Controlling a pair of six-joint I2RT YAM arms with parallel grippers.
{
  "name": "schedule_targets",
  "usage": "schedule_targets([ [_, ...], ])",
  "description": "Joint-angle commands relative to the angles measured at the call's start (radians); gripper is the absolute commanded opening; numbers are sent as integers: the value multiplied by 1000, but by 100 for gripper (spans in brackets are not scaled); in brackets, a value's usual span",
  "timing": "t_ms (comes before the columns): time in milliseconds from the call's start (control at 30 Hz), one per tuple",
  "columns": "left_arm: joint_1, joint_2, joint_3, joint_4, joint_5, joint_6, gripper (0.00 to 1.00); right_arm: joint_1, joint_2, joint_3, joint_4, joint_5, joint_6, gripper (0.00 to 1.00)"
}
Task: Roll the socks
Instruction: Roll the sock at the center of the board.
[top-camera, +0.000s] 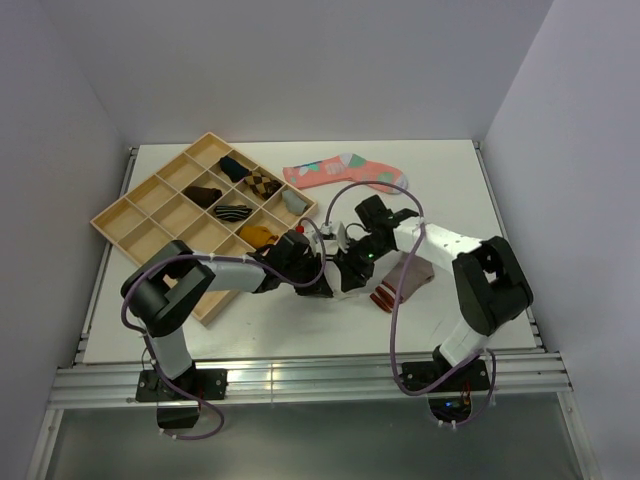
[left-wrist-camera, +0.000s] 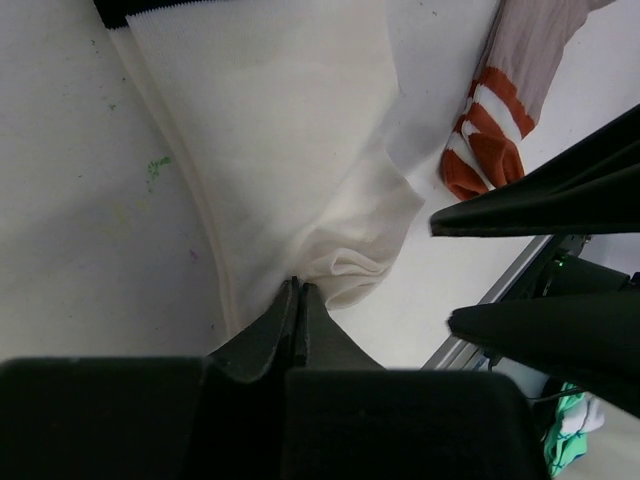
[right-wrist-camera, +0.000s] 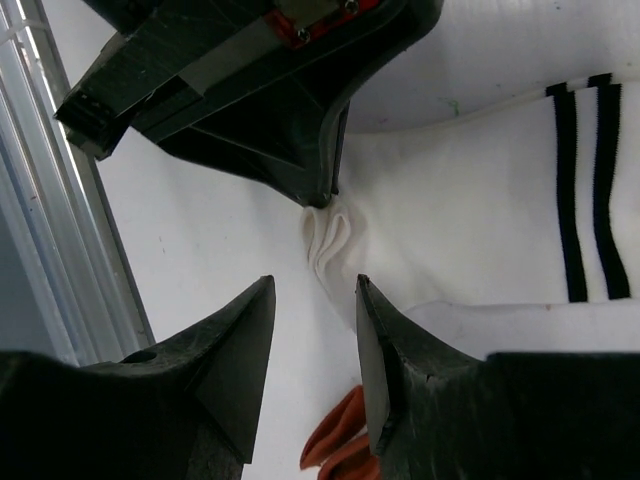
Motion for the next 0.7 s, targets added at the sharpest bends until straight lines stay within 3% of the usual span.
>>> schedule_targets([
  [0, -6, 11, 3, 55, 25, -13, 0, 42, 21, -16, 60, 10, 22, 46],
  [567, 10, 2, -51, 126, 27, -36, 0, 84, 87, -36, 122, 134, 94, 44],
  [633, 10, 3, -54, 135, 31, -38, 0, 85, 99, -30, 123, 142, 106, 41],
  [667, 10, 4, -52, 140, 33, -33, 0, 85, 102, -25, 120, 148, 111, 34],
])
